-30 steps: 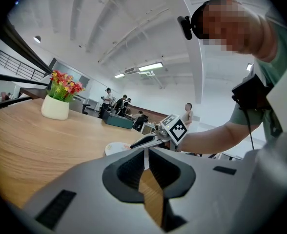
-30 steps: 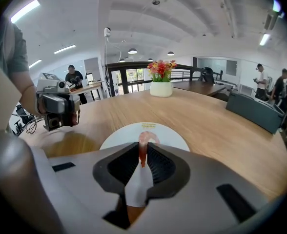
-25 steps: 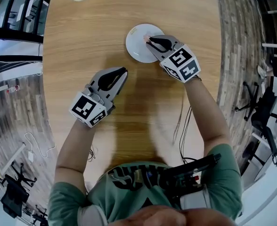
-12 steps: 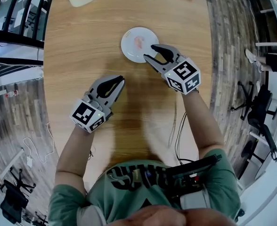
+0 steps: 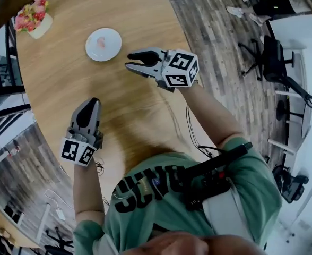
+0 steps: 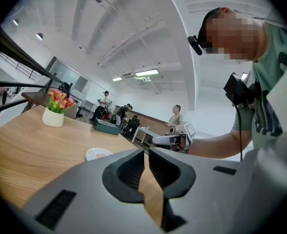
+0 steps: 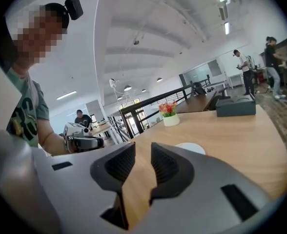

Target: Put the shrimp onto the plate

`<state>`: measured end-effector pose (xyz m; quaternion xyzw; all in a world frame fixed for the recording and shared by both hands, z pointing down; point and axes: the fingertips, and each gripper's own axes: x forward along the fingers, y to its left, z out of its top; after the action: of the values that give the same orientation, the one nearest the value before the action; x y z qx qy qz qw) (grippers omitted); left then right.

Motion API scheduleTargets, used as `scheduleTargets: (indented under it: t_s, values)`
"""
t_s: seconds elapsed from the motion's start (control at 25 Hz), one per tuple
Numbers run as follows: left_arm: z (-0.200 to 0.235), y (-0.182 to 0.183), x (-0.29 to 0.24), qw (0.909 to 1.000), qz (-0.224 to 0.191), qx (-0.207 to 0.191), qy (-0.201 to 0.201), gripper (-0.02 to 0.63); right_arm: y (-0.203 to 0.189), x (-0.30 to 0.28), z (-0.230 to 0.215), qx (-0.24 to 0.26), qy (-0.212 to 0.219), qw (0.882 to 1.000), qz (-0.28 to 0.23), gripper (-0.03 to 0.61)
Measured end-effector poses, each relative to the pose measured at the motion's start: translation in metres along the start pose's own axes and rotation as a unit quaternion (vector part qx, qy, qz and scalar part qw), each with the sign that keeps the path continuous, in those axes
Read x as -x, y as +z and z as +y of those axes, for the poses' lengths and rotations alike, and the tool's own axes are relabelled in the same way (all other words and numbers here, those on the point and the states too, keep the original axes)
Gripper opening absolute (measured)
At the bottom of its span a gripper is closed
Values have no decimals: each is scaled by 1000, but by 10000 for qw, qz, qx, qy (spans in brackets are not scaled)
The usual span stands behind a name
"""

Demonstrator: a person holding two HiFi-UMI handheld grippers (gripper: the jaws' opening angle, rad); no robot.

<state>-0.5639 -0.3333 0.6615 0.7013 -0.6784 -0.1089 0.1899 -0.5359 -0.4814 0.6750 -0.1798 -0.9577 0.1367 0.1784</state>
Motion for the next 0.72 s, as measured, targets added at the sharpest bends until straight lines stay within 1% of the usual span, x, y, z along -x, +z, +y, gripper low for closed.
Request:
scheduleTargets:
  t_s: [0.04, 0.12, 0.2, 0.4, 0.56, 0.72]
  values:
    - [-11, 8, 5, 10000, -40, -43, 9, 32, 9, 10, 10, 53, 30, 10000, -46, 86]
    - [-36, 24, 16, 9999, -91, -135, -12, 32, 24, 34, 32, 145, 37, 9998, -89, 32]
    - [-56, 40, 34, 9997, -151, -196, -68, 32, 36, 54, 55, 183, -30, 9997, -135, 8]
    - [-84, 80, 96, 9983, -473, -310, -103, 32, 63, 74, 112, 277, -179, 9991, -271, 8]
    - [-113, 91, 155, 9978, -577, -224, -230, 32, 72, 82, 161, 130, -311, 9986, -404, 8]
    - [-132, 100, 216, 9970, -674, -283, -271, 32, 79, 78, 210, 18, -335, 9980, -539, 7]
